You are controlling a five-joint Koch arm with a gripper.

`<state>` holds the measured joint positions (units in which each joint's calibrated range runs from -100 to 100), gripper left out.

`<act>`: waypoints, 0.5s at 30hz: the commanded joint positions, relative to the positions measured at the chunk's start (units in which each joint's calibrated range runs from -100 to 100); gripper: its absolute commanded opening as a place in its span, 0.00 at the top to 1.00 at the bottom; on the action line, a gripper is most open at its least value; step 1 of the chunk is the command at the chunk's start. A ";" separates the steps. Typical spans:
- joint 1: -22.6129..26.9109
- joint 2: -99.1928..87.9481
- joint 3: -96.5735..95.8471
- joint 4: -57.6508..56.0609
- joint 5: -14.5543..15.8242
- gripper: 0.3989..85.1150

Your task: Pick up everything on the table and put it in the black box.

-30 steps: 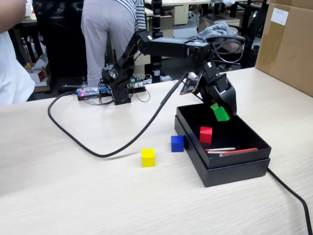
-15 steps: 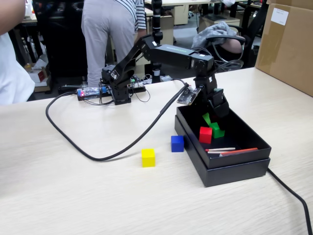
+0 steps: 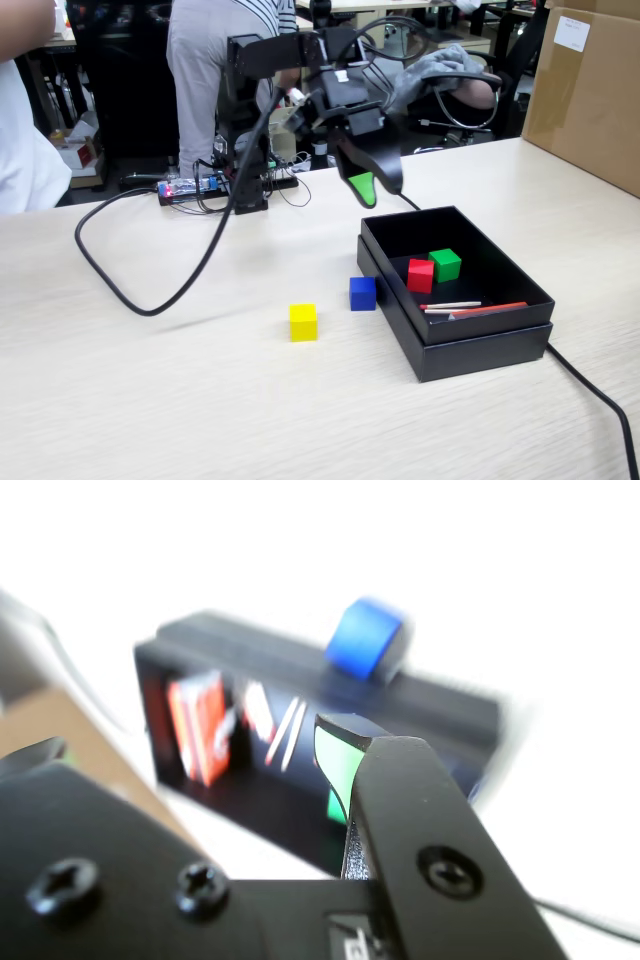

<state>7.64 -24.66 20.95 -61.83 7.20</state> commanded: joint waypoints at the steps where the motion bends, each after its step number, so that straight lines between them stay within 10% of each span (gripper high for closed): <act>1: -2.59 -11.43 -3.36 -0.07 -1.90 0.41; 15: -7.13 -31.85 -32.19 8.57 -2.25 0.40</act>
<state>0.71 -50.29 -11.00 -58.42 5.20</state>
